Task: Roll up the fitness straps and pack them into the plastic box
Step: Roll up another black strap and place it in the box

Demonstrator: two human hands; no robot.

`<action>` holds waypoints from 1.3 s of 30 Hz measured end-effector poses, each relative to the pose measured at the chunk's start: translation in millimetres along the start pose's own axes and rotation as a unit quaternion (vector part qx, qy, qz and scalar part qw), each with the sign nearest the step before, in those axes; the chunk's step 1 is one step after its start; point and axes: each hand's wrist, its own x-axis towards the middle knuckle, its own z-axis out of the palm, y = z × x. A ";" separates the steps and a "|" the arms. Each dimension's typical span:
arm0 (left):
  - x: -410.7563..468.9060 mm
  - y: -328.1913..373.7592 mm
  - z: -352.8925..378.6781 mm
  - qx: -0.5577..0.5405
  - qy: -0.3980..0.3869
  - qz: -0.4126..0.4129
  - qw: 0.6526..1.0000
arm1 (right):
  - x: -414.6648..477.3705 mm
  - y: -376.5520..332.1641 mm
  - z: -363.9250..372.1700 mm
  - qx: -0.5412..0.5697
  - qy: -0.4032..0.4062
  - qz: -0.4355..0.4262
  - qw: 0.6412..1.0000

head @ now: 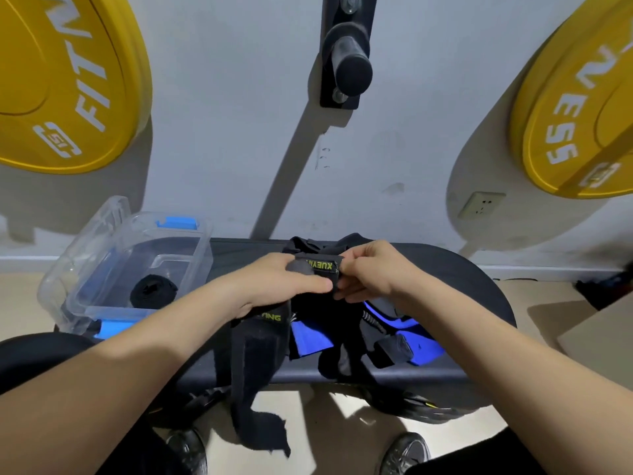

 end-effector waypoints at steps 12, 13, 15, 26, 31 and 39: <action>13.4 10.8 6.8 -0.122 0.070 -0.028 0.990 | 14.3 10.2 6.7 0.072 0.079 -0.052 0.993; 13.4 12.8 5.1 -0.118 0.065 -0.037 0.990 | 15.5 13.2 6.8 0.030 0.075 -0.068 0.994; 13.5 15.8 0.8 -0.114 0.049 -0.048 0.991 | 18.4 18.7 6.3 -0.111 0.062 -0.093 0.987; 11.5 18.1 -3.0 -0.247 0.033 -0.060 0.967 | 13.8 51.9 29.1 -0.003 -0.103 -0.123 0.987; 9.5 18.5 -4.6 -0.230 0.007 -0.072 0.971 | 15.3 62.7 38.8 -0.180 0.047 -0.123 0.975; 4.0 19.6 -29.6 -0.087 0.010 -0.070 0.994 | 20.9 56.0 35.3 -0.302 0.003 -0.097 0.948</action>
